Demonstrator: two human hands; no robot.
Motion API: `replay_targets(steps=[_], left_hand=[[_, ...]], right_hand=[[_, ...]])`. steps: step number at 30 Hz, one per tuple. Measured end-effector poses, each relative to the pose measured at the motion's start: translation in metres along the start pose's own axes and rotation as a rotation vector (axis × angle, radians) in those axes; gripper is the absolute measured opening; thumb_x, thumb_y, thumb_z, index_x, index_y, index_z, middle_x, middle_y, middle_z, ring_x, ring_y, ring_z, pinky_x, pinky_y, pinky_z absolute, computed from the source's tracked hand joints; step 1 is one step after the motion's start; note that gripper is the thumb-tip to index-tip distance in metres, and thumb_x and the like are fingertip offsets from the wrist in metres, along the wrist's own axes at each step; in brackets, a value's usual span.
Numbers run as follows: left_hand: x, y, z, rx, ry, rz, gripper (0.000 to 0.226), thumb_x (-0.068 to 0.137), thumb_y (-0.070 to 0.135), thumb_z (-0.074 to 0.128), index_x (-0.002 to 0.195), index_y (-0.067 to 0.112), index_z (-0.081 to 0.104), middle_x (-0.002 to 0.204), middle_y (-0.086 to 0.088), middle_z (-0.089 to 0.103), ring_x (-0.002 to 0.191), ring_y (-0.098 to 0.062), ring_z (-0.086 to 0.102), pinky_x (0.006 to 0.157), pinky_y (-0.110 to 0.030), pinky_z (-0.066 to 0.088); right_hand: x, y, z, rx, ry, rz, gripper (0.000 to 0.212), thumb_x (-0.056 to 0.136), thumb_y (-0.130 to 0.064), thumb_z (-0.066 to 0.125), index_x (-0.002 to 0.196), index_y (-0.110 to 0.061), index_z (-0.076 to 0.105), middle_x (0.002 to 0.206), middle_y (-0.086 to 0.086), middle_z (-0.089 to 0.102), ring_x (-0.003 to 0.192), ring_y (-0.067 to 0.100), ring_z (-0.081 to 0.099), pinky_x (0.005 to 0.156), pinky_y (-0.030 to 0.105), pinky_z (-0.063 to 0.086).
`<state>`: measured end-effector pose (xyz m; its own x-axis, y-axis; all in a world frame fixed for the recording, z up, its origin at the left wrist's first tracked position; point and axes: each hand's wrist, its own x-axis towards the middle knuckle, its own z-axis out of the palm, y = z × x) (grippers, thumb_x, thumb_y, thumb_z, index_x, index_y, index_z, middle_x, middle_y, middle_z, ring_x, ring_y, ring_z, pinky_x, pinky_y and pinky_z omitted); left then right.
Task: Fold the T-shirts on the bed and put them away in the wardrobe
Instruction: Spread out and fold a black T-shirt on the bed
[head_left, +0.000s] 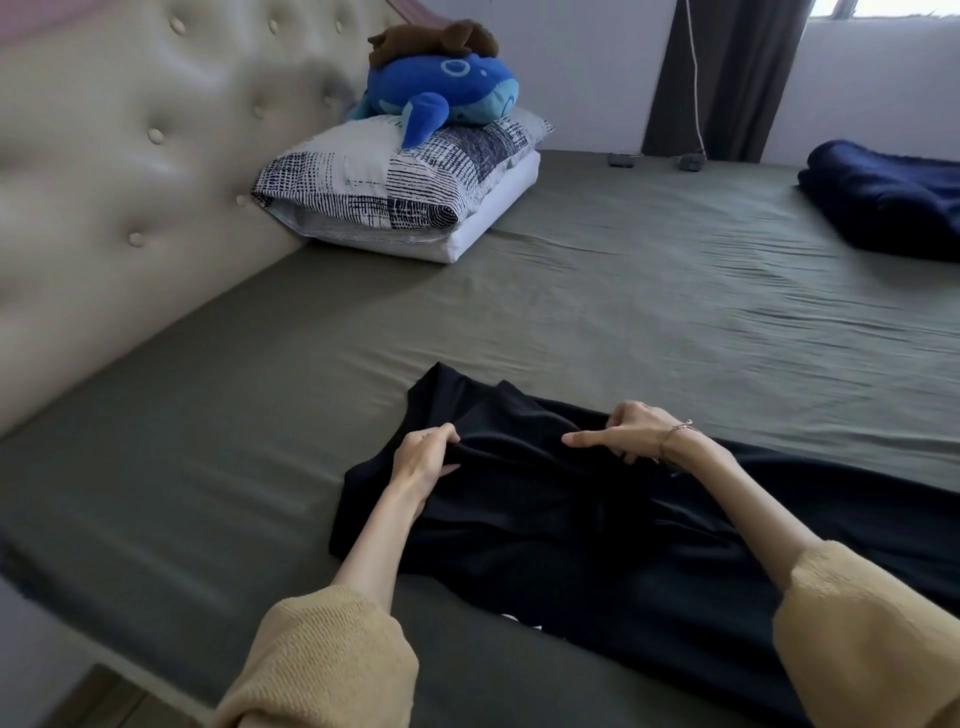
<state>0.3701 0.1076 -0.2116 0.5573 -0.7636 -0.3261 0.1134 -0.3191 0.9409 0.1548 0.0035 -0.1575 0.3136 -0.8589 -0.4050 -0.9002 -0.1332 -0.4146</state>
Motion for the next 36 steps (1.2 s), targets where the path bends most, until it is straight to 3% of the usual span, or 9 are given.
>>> replay_targets(steps=[5,11,14,17,20,24,31,33,36], left_hand=[[-0.009,0.003,0.001,0.055,0.005,0.024,0.025,0.086,0.019,0.05,0.063,0.008,0.05,0.08,-0.002,0.057,0.08,-0.015,0.055,0.065,-0.025,0.048],[-0.005,-0.008,-0.005,0.303,0.013,0.187,0.033,0.082,0.029,0.071,0.088,-0.004,0.069,0.121,0.001,0.045,0.112,-0.021,0.055,0.097,-0.039,0.048],[-0.006,-0.005,-0.008,0.369,0.029,0.246,0.038,0.089,0.021,0.063,0.074,-0.013,0.063,0.12,-0.001,0.041,0.116,-0.02,0.052,0.1,-0.042,0.045],[-0.008,0.001,-0.013,0.543,0.038,0.304,0.036,0.093,0.02,0.057,0.065,-0.003,0.057,0.121,-0.002,0.039,0.123,-0.019,0.041,0.101,-0.025,0.032],[-0.008,0.001,-0.015,0.735,0.04,0.358,0.029,0.095,0.024,0.052,0.093,-0.001,0.065,0.134,-0.007,0.039,0.129,-0.02,0.03,0.098,-0.025,0.029],[-0.016,0.0,-0.007,1.006,0.125,0.414,0.03,0.096,0.029,0.048,0.11,0.006,0.059,0.135,-0.006,0.037,0.127,-0.021,0.03,0.098,-0.036,0.035],[-0.024,-0.003,0.012,1.288,0.391,0.59,0.028,0.094,0.023,0.052,0.12,0.017,0.044,0.138,-0.005,0.032,0.128,-0.021,0.031,0.107,-0.04,0.031],[-0.027,-0.002,0.017,1.28,0.34,0.701,0.03,0.096,0.023,0.048,0.125,0.018,0.043,0.139,-0.003,0.034,0.131,-0.019,0.03,0.111,-0.043,0.024],[-0.035,0.005,0.036,1.191,-0.002,0.791,0.039,0.1,0.03,0.037,0.138,0.023,0.037,0.148,0.004,0.032,0.14,-0.01,0.02,0.117,-0.041,0.009]], right_hand=[[-0.014,0.011,0.002,0.046,-0.105,0.046,0.046,0.072,-0.058,0.069,0.072,-0.012,0.062,0.06,-0.001,0.053,0.053,0.011,0.046,0.046,0.018,0.034],[-0.014,0.019,0.005,0.291,-0.136,0.157,0.048,0.07,-0.052,0.075,0.091,-0.01,0.062,0.068,0.002,0.049,0.059,0.014,0.043,0.05,0.021,0.034],[-0.011,0.022,0.006,0.547,-0.178,0.11,0.026,0.078,-0.024,0.075,0.092,-0.018,0.054,0.077,0.0,0.054,0.067,0.013,0.053,0.056,0.022,0.042],[-0.01,0.023,0.008,0.969,-0.157,0.074,0.036,0.079,0.008,0.065,0.105,-0.012,0.049,0.085,0.009,0.058,0.071,0.02,0.059,0.062,0.031,0.054],[-0.011,0.023,0.012,1.074,-0.119,0.045,0.032,0.08,0.015,0.057,0.083,-0.014,0.047,0.069,0.005,0.056,0.055,0.015,0.057,0.042,0.019,0.048],[-0.008,0.026,0.021,0.803,0.001,0.059,0.031,0.078,-0.015,0.074,0.071,-0.02,0.045,0.065,-0.002,0.048,0.05,0.011,0.042,0.043,0.019,0.036],[-0.012,0.027,0.03,0.459,0.269,-0.073,0.019,0.079,-0.004,0.067,0.075,-0.022,0.064,0.081,0.0,0.055,0.068,0.011,0.049,0.054,0.018,0.037],[-0.015,0.028,0.034,0.26,0.335,-0.13,0.013,0.082,-0.014,0.067,0.092,-0.023,0.07,0.098,0.002,0.057,0.094,0.016,0.054,0.074,0.022,0.04],[-0.024,0.026,0.041,0.002,0.47,-0.252,0.024,0.088,-0.028,0.06,0.111,-0.026,0.062,0.133,-0.002,0.043,0.127,0.016,0.036,0.099,0.036,0.032]])
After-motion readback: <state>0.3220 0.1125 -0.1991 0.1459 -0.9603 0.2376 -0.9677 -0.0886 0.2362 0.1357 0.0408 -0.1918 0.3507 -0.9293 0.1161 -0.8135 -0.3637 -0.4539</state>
